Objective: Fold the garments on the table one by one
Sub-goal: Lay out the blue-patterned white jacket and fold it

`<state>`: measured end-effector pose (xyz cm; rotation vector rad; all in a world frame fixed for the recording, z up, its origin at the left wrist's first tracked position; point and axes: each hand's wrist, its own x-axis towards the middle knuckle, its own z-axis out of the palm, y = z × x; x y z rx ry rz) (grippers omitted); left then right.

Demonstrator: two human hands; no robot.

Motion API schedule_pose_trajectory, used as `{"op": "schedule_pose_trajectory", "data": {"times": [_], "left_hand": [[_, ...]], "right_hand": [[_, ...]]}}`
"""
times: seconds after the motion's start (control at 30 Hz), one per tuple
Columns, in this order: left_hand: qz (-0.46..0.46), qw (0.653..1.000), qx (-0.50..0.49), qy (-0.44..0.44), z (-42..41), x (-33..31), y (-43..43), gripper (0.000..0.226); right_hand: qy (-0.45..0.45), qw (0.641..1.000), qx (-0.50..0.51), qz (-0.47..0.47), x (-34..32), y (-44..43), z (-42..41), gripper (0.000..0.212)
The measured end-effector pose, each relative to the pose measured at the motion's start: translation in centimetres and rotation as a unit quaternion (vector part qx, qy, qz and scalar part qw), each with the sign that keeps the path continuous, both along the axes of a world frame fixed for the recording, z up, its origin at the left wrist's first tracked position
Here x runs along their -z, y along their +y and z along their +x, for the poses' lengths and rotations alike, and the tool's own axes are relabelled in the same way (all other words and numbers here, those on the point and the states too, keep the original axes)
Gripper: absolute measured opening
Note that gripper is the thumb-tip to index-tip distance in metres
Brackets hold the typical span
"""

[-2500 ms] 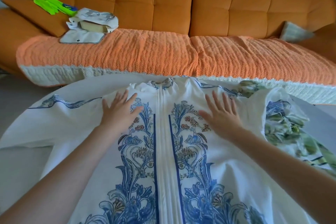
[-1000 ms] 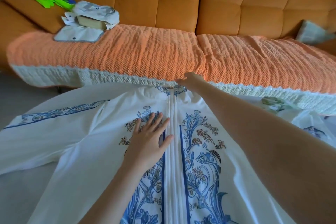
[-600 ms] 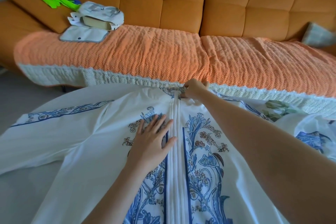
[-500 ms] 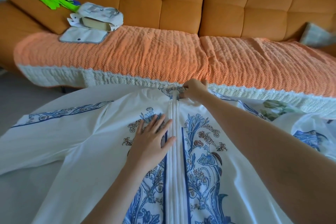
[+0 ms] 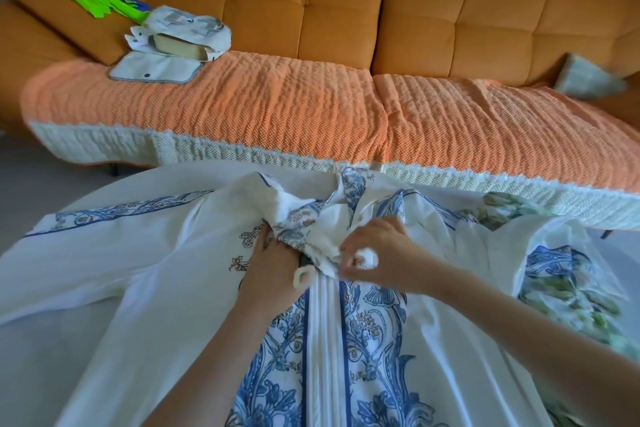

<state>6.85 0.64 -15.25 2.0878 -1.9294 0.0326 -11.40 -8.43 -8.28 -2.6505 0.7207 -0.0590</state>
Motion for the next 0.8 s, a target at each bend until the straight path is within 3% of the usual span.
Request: {"op": "schedule_pose_trajectory", "data": {"times": [0.07, 0.1, 0.23, 0.37, 0.43, 0.5, 0.53, 0.6, 0.67, 0.73, 0.8], "left_hand": [[0.017, 1.0, -0.009, -0.009, 0.1, -0.1, 0.2, 0.03], [0.025, 1.0, -0.014, -0.013, 0.1, -0.1, 0.3, 0.027], [0.006, 0.999, -0.033, 0.038, -0.2, -0.2, 0.0, 0.026], [-0.028, 0.995, -0.061, 0.078, 0.5, -1.6, 1.6, 0.022], [-0.107, 0.975, -0.13, 0.144, 1.8, -3.0, 3.2, 0.026], [-0.177, 0.956, -0.169, 0.162, 2.4, -4.0, 4.7, 0.024], [-0.146, 0.966, -0.155, 0.149, 2.1, -4.2, 5.4, 0.03], [0.01, 0.984, -0.113, 0.139, 1.2, -3.8, 6.4, 0.054], [0.154, 0.979, -0.087, 0.101, 0.6, -2.5, 7.2, 0.072], [0.205, 0.975, -0.072, 0.048, 0.8, -1.1, 7.6, 0.083], [0.225, 0.97, -0.075, 0.057, 1.1, -0.8, 7.4, 0.076]], "right_hand": [[-0.123, 0.988, 0.082, 0.051, -1.6, -1.2, 0.5, 0.024], [-0.141, 0.982, 0.115, 0.052, -2.3, -2.1, 1.2, 0.026], [-0.026, 0.976, 0.21, 0.052, -2.2, -5.9, 5.4, 0.06], [0.077, 0.952, 0.296, -0.005, 1.1, -8.6, 8.6, 0.067], [0.095, 0.942, 0.318, -0.049, 2.5, -9.5, 9.2, 0.064], [0.04, 0.937, 0.339, -0.068, 3.4, -10.0, 9.8, 0.035], [0.001, 0.932, 0.355, -0.073, 3.5, -10.0, 9.9, 0.021], [-0.086, 0.92, 0.369, -0.098, 2.5, -9.5, 9.9, 0.02], [-0.19, 0.907, 0.365, -0.09, 0.5, -8.6, 9.4, 0.019], [-0.318, 0.886, 0.333, -0.05, -2.1, -6.6, 8.5, 0.014], [-0.42, 0.861, 0.284, -0.033, -4.1, -2.8, 6.6, 0.008]]}}
